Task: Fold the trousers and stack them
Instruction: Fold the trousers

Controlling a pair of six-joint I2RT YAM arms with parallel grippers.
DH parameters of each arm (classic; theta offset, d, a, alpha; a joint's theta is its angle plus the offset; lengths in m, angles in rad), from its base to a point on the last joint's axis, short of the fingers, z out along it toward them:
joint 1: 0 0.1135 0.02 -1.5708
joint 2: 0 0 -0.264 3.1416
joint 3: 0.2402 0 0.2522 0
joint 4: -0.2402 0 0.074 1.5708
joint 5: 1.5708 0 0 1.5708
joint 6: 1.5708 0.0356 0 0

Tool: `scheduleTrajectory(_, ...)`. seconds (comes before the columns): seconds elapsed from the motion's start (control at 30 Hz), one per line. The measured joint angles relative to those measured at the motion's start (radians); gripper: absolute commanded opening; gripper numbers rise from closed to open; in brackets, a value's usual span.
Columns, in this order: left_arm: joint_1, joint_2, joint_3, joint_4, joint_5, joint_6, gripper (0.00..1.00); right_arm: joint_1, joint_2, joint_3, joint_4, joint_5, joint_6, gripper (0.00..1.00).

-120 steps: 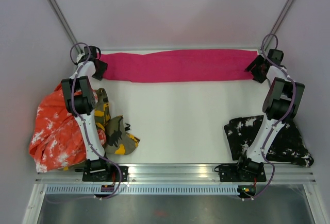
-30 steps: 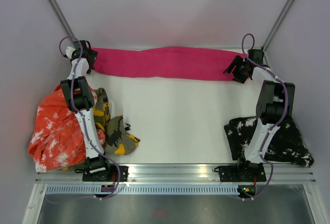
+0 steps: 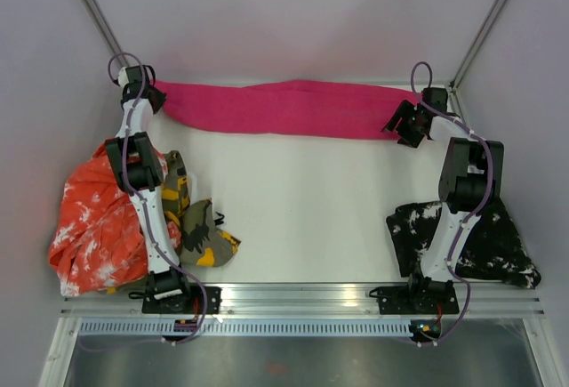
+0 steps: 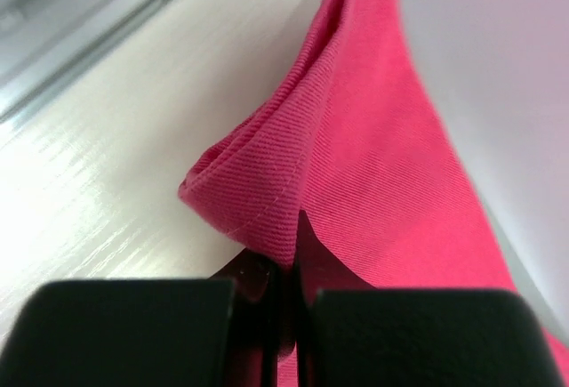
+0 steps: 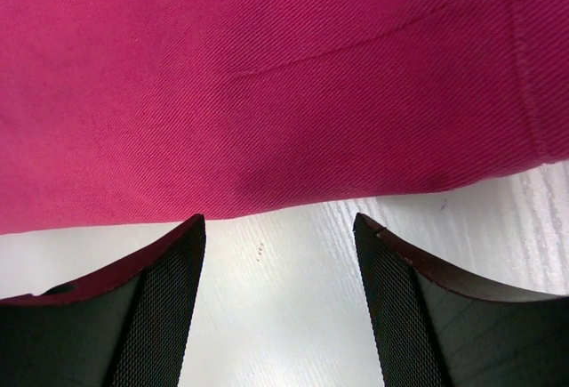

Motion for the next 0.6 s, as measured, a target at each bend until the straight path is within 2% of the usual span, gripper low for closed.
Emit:
scheduleTrajectory(0.17,-0.038,-0.181,-0.16,0.128,-0.04,0.183,0.02,0.021,0.0,0.001,0.0,-0.001,0.0,0.74)
scheduleTrajectory(0.33,-0.114,-0.406,-0.34,0.328,-0.032,0.4,0.02,0.029,0.0,0.019,-0.007,-0.01,0.0,0.75)
scheduleTrajectory(0.47,-0.232,-0.477,-0.346,0.436,-0.046,0.608,0.02,0.029,-0.002,0.029,-0.006,-0.023,0.0,0.75)
scheduleTrajectory(0.6,-0.41,-0.455,-0.294,0.484,-0.074,0.819,0.02,0.029,-0.01,0.029,-0.01,-0.04,0.0,0.75)
